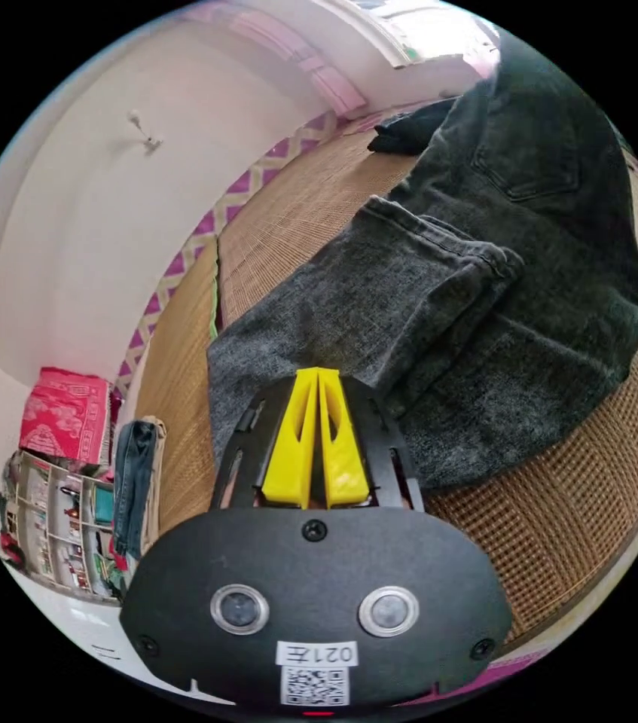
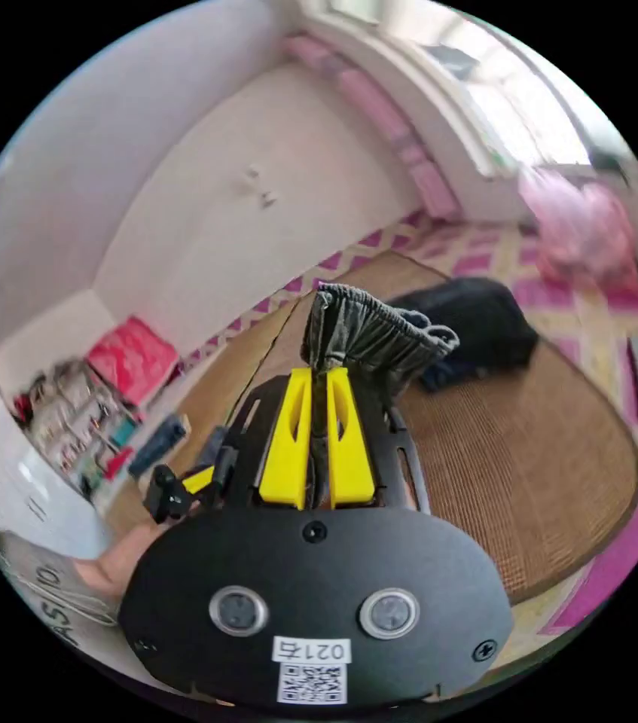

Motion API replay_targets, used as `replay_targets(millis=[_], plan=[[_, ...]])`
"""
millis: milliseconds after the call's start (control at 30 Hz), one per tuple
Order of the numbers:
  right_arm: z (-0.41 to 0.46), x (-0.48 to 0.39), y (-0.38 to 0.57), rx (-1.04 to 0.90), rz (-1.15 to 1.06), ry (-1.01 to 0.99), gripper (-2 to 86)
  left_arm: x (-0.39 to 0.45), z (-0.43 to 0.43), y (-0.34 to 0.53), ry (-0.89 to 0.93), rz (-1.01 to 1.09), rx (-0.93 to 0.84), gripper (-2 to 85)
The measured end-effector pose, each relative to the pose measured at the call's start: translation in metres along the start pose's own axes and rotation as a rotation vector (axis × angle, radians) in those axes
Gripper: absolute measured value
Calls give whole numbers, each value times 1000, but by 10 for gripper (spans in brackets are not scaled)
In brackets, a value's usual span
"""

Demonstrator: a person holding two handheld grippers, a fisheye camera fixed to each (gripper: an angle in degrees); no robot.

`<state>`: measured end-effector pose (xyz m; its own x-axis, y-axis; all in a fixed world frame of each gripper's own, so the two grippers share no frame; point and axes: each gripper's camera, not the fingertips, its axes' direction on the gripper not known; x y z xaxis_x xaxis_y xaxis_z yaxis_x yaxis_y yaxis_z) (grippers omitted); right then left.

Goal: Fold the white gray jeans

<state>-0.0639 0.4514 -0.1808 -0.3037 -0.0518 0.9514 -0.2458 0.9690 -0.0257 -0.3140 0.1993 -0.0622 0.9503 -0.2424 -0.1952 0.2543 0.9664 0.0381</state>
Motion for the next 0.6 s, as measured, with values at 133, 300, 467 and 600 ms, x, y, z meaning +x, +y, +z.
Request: replay_targets(millis=[133, 300, 467, 600], plan=[[66, -210, -12, -72, -481, 52, 25, -59, 9, 71, -43, -295, 100, -10], [180, -372, 64, -227, -845, 62, 21, -191, 37, 256, 302, -742, 241, -9], [300, -428, 179, -487, -1116, 153, 9, -233, 106, 369, 435, -808, 190, -10], [278, -448, 174, -268, -1106, 246, 7, -238, 165, 423, 470, -820, 186, -10]])
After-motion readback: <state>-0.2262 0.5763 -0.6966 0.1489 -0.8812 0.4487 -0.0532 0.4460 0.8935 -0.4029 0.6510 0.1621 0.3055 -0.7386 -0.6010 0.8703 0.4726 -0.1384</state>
